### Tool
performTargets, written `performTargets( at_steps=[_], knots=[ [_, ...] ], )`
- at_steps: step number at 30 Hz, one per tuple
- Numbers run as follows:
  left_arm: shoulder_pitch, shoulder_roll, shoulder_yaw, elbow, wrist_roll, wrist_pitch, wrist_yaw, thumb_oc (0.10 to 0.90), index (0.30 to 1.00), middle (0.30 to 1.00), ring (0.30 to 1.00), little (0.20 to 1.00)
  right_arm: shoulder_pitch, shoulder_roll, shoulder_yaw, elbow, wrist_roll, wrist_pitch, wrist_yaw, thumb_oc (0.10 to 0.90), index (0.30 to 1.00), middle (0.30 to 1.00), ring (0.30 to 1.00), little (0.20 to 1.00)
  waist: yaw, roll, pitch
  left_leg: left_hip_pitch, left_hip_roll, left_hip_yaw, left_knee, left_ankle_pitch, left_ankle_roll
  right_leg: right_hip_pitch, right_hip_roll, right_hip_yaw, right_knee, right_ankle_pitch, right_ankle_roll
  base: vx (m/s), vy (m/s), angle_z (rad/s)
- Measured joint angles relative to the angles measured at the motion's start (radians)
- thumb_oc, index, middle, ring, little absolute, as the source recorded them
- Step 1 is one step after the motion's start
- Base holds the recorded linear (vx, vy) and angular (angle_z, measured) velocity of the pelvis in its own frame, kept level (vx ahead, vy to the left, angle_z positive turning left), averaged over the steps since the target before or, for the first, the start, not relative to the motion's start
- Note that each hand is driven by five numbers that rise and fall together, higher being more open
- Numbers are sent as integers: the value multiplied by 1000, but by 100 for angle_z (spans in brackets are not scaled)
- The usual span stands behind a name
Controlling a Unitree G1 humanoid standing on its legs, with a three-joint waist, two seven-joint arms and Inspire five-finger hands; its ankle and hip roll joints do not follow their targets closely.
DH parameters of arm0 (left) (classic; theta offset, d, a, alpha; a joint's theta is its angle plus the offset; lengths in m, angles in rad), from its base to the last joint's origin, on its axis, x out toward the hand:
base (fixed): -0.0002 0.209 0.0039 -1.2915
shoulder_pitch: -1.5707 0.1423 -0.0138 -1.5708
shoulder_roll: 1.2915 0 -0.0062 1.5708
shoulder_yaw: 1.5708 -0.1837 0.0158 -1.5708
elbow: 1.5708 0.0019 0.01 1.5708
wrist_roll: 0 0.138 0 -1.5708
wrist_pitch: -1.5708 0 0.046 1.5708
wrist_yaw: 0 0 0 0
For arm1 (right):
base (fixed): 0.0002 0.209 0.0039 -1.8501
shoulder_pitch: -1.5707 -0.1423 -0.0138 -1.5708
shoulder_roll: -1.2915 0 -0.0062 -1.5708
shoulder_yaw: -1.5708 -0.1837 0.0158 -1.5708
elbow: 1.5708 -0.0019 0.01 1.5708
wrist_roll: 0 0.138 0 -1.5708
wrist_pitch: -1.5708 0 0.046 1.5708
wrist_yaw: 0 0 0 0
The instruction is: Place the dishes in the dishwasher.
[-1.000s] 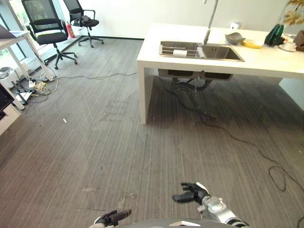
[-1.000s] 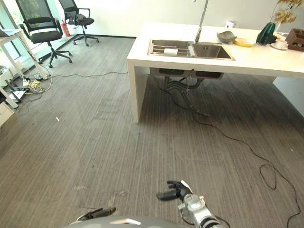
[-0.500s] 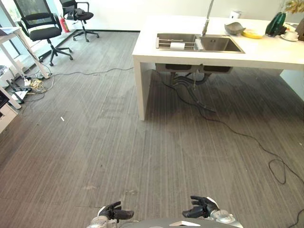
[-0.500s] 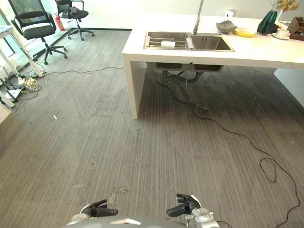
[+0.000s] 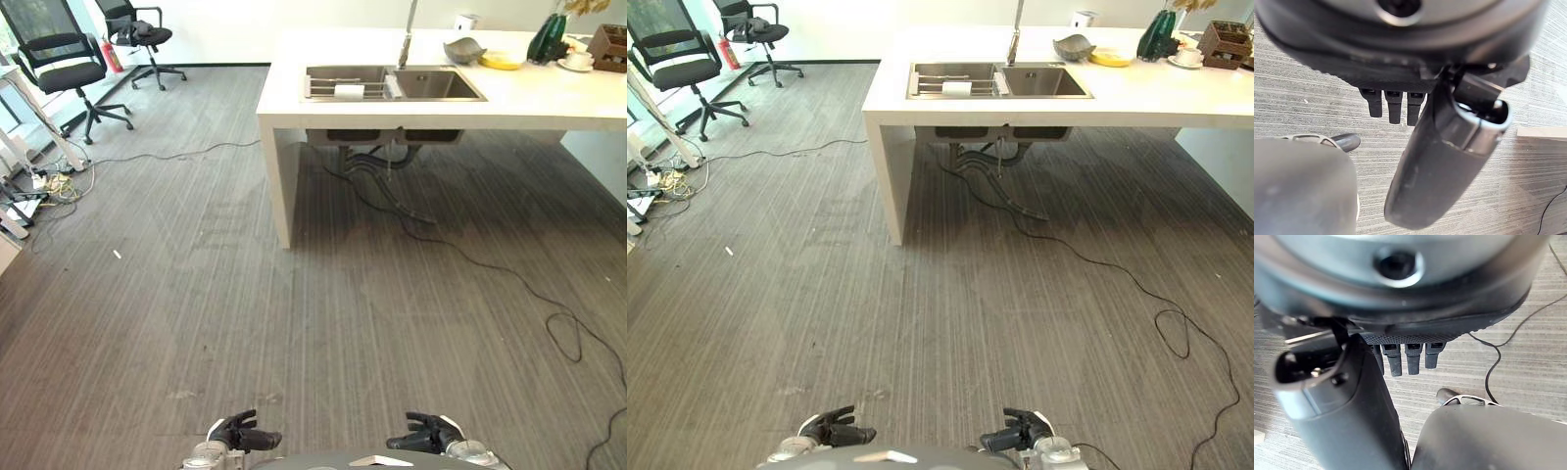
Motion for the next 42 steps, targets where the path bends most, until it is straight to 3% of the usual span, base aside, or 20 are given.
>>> performTargets(
  at_steps=[5,8,12,13,15,16,17,18,21,22,25,29,30,31,32,34,36,38,39,42],
  knots=[
    [3,0,6,-9,0,1,11,800,900,900,900,900,0,-14,-1,-2,2,0,0,800,900,900,900,900,0,25,1,-1,0,0,0,0,0,2,1,0,-7,-1,1,31,-39,0],
    [51,12,7,-153,2,1,35,800,900,900,900,900,2,-26,-2,-26,6,3,0,800,900,900,900,900,1,34,13,-4,1,-3,3,2,-3,8,3,-4,-11,-2,3,6,-83,4],
    [36,18,74,-190,-2,-22,53,800,900,900,900,900,-6,-34,-3,-65,32,-1,3,800,900,900,900,900,17,21,39,-71,10,-4,130,1,-33,-8,-12,-2,-4,-10,-7,3,-162,1],
    [31,24,86,-191,-3,-23,54,800,900,900,900,900,-8,-38,-8,-83,39,-2,5,800,900,900,900,900,21,5,53,-113,11,-1,201,10,-55,-27,-16,-6,27,-19,-20,78,-239,-5],
    [-5,46,114,-197,-26,-32,66,800,900,900,900,900,-52,-35,-30,-79,42,-3,18,800,900,900,900,900,33,-41,105,-275,54,16,487,50,-161,-91,-71,-10,130,-72,-68,109,-109,2],
    [-19,49,115,-184,-37,-36,67,800,900,900,900,900,-64,-31,-33,-55,42,-1,18,800,900,900,900,900,51,-59,123,-325,89,32,601,91,-204,-75,-72,-8,112,-61,-73,226,-23,4],
    [-7,44,111,-153,-49,-38,65,800,900,900,900,900,-67,-29,-40,-20,43,3,14,800,900,900,900,900,64,-67,127,-373,144,69,624,89,-208,-30,-56,-13,60,-62,-55,352,39,21],
    [-30,30,112,-97,-62,-40,66,800,900,900,900,900,-72,-32,-43,17,49,-1,11,800,900,900,900,900,58,-60,130,-392,194,141,526,109,-197,-2,-30,-38,4,-62,-46,418,149,32],
    [-26,12,143,-77,-108,-45,69,800,900,900,900,900,-75,-37,-38,53,49,6,4,800,900,900,900,900,66,-33,138,-386,226,193,189,170,-201,39,21,-36,-58,-50,-20,422,184,13],
    [-19,-1,154,-19,-107,-57,65,800,900,900,900,900,-74,-36,-38,79,49,6,3,800,900,900,900,900,80,-18,128,-330,236,194,-55,198,-202,59,51,-39,-83,-62,9,364,80,-36],
    [-58,-36,240,85,-140,-67,70,800,900,900,900,900,-55,-33,-28,91,49,3,1,800,900,900,900,900,84,16,112,-325,306,157,-60,247,-212,83,100,-1,-81,-60,2,418,17,-40],
    [-60,-35,243,95,-142,-61,91,800,900,900,900,900,-53,-21,30,102,47,3,1,800,900,900,900,900,98,-8,96,-247,281,201,-19,255,-198,144,99,79,-89,-79,-15,430,71,-59],
    [-60,-28,241,90,-142,-54,114,800,900,900,900,900,-49,1,33,130,47,4,-2,800,900,900,900,900,106,-75,56,-193,162,268,10,259,-129,180,40,95,-80,-110,26,378,143,-60],
    [-59,-36,229,64,-142,-47,128,800,900,900,900,900,-47,-8,34,118,48,2,1,800,900,900,900,900,105,-54,43,-149,121,275,-10,226,-74,157,42,95,18,-113,34,497,181,-75],
    [-62,-35,212,27,-141,-40,139,800,900,900,900,900,-47,-12,42,104,48,2,1,800,900,900,900,900,104,-30,42,-114,129,273,-55,203,-5,114,48,87,157,-138,74,331,131,-35],
    [-73,35,135,-168,-131,-29,172,800,900,900,900,900,-30,7,41,2,49,-3,-2,800,900,900,900,900,76,-54,49,-87,133,268,-36,159,-2,-99,-42,66,641,-136,208,329,83,15],
    [-156,76,83,-284,-101,-42,178,800,900,900,900,900,-28,15,24,-50,60,-19,-1,800,900,900,900,900,24,-102,48,-65,85,234,-16,108,7,-239,-162,81,977,-73,264,337,48,70],
    [-325,79,10,-181,-63,-115,244,800,900,900,900,900,-108,23,0,5,61,-18,-23,800,900,900,900,900,7,-72,50,-9,68,208,-17,84,11,-312,-200,148,1095,-40,261,203,39,45],
    [-329,66,1,-255,-59,-132,241,800,900,900,900,900,-121,18,1,-21,66,-30,-29,800,900,900,900,900,-1,-42,49,17,68,214,-22,61,30,-357,-205,152,1080,-40,261,365,-7,-1],
    [-359,63,-52,-519,-57,-164,270,800,900,900,900,900,-121,-13,5,-151,81,-77,-42,800,900,900,900,900,-52,34,82,62,68,176,-44,20,20,-463,-245,87,848,-71,222,508,-223,34]
  ],
)
